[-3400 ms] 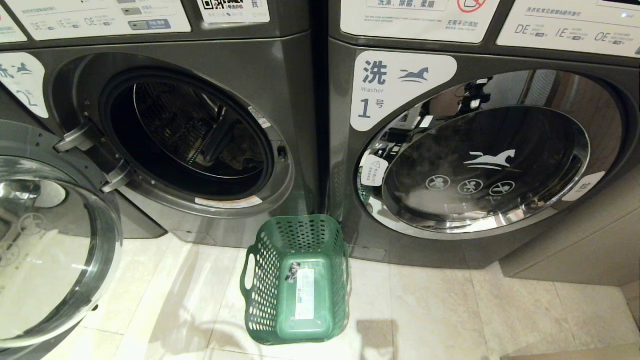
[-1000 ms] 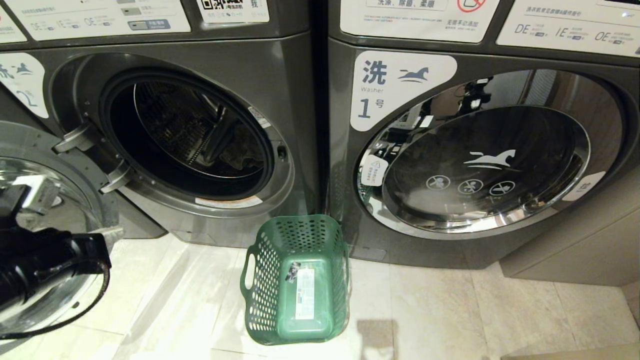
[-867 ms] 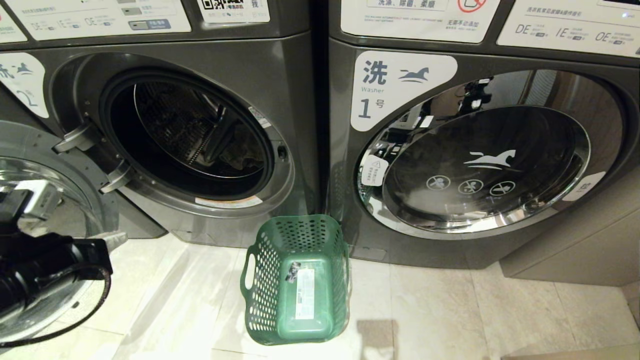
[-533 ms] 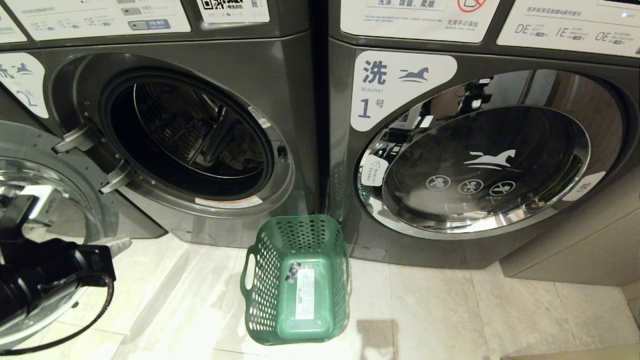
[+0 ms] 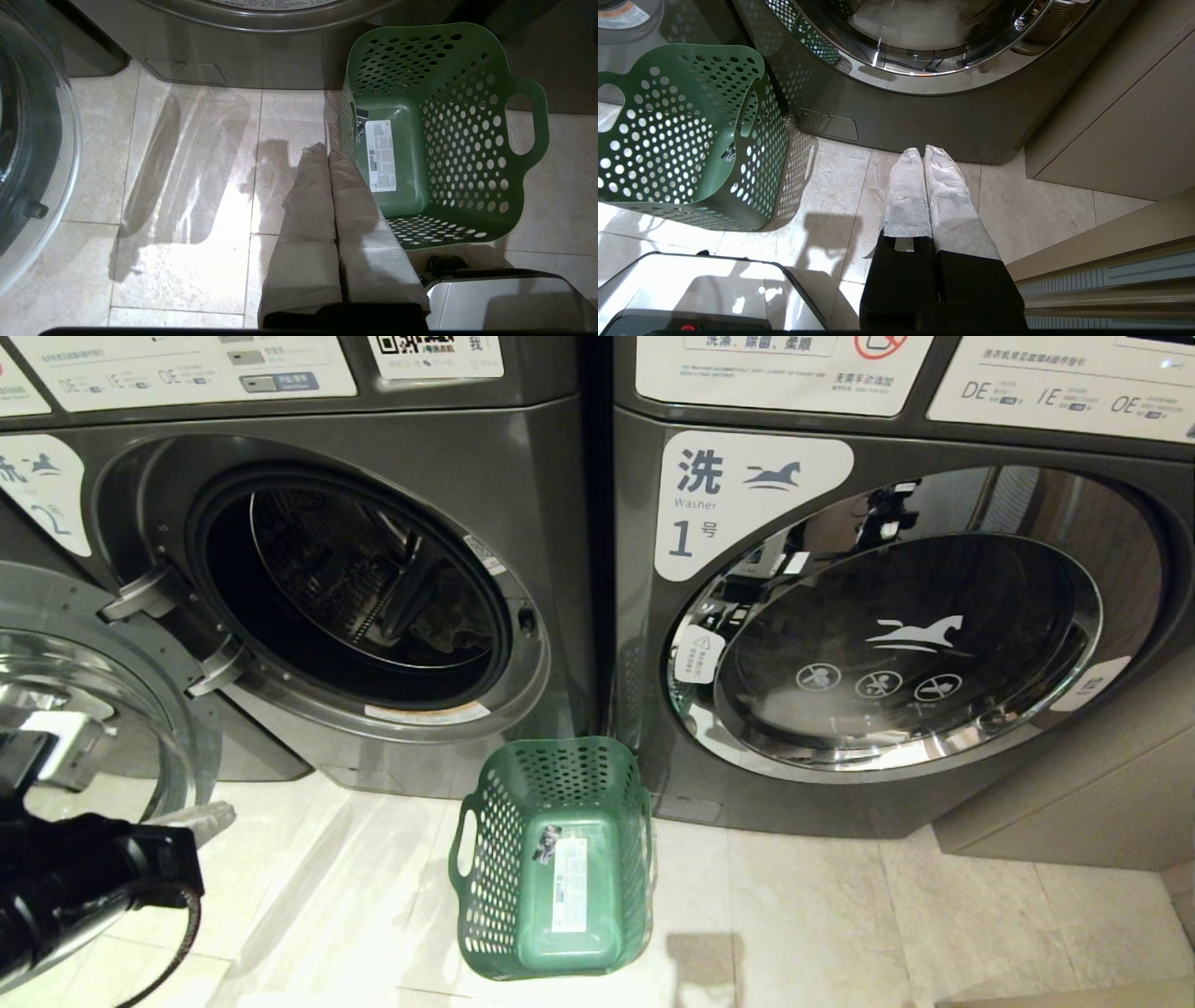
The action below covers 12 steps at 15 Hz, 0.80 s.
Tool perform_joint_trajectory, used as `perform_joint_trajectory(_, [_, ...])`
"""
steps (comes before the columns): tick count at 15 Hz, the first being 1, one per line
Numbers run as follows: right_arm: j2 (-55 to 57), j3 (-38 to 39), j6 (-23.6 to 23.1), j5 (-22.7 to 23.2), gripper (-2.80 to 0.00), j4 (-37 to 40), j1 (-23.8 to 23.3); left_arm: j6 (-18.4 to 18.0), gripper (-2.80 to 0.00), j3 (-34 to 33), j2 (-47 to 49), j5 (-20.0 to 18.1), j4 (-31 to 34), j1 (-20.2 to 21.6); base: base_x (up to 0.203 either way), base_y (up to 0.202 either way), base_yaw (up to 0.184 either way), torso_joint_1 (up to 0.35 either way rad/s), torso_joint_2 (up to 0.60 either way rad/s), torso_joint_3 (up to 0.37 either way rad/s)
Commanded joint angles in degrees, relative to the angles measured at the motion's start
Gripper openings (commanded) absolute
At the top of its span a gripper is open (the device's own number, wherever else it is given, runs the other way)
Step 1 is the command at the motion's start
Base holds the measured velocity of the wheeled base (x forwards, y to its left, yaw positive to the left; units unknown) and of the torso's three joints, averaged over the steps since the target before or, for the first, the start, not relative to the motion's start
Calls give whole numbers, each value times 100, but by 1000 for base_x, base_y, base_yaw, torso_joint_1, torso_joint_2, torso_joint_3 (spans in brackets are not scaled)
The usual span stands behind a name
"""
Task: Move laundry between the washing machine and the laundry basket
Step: Pick a cloth and place it into the basket
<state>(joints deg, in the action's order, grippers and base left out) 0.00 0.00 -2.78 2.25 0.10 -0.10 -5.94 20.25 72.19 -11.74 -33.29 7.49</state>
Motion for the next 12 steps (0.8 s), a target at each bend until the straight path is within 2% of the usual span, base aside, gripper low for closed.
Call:
perform_joint_trajectory(1, [0, 0, -4, 3, -280, -1, 1, -259, -280, -80, -240, -29, -11, -19, 0, 0, 0, 0, 0, 0])
perform_joint_trajectory(12, [0, 0, -4, 3, -280, -1, 1, -338, -280, -584, -565, -39, -25, -19, 0, 0, 0, 0, 0, 0])
